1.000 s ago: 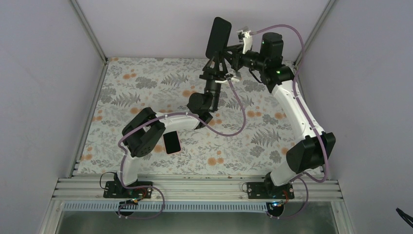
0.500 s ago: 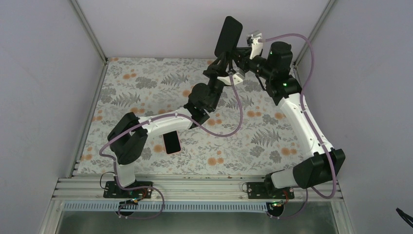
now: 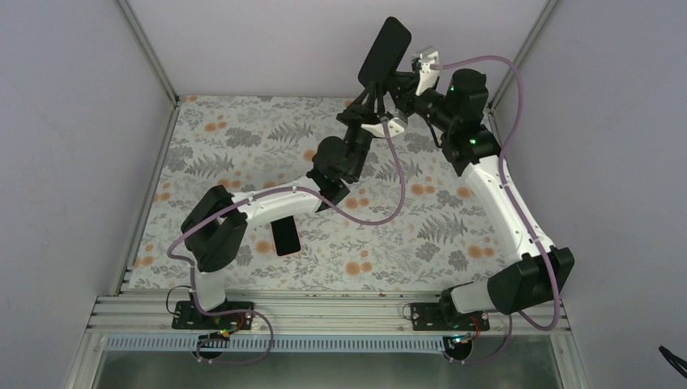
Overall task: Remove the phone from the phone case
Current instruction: Remove the phone case from the phone.
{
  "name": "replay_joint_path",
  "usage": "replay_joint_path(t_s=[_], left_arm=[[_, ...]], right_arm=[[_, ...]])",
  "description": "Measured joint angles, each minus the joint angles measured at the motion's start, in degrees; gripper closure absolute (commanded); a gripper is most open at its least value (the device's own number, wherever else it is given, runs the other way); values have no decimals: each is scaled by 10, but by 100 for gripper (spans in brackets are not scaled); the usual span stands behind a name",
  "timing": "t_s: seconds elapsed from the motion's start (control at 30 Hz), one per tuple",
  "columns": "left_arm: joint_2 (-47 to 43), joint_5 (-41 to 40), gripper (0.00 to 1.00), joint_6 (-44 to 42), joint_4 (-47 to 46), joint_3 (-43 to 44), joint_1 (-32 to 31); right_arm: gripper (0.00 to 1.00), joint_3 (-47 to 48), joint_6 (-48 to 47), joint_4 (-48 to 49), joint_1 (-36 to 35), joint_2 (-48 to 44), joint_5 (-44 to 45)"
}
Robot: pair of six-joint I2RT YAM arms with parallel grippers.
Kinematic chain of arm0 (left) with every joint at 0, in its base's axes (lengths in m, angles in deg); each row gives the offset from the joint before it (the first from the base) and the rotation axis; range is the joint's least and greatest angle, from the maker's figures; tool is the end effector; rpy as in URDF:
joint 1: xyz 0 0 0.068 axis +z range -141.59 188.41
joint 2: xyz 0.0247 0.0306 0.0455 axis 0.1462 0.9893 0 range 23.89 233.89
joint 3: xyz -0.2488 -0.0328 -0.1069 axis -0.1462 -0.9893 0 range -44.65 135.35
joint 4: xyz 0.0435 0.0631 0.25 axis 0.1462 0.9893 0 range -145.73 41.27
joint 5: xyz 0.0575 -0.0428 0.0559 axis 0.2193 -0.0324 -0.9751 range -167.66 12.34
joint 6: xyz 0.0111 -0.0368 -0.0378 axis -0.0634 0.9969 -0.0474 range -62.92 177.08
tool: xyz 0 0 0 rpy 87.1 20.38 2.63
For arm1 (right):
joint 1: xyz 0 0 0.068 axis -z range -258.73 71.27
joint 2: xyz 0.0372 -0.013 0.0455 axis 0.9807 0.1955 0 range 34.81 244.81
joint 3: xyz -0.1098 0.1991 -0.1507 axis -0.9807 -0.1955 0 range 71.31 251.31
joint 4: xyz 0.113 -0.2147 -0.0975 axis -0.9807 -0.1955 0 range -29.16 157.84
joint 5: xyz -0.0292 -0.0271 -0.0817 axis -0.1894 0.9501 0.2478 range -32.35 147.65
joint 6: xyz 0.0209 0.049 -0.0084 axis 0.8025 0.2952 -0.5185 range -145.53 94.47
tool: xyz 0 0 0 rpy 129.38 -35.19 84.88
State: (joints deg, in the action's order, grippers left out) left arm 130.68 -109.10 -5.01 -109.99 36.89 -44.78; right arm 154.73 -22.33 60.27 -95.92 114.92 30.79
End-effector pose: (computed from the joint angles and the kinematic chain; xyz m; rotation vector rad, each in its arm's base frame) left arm 0.2752 -0.3369 0.3666 0.6132 0.9781 0.4296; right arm 0.3021 0.1104 0.4397 -0.5600 1.5821 0.6542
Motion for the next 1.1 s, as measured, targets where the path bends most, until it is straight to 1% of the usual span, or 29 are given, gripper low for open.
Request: replay_joint_path(t_s=[0.03,0.23,0.4,0.5,0.73,0.97,1.1], left_arm=[[3,0,80,-16,-18,1,0],[38,4,71,-126,-159,4,0],[71,17,71,-205,-247,4,2],[73,26,74,-227,-262,4,5],[73,47,82,-236,-270,4,13],[73,56,82,-228,-263,4,18],[73,65,77,-228,-262,4,22]], right_arm=[[97,0,-1,5,0,0,-2],[97,0,0,34,-3,-1,-21],[97,2,1,31,-5,-1,-36],[97,2,5,30,-5,0,-39],[97,6,12,36,-8,0,-42],[97,7,14,37,-8,2,-42],[97,9,14,37,-8,5,-42]])
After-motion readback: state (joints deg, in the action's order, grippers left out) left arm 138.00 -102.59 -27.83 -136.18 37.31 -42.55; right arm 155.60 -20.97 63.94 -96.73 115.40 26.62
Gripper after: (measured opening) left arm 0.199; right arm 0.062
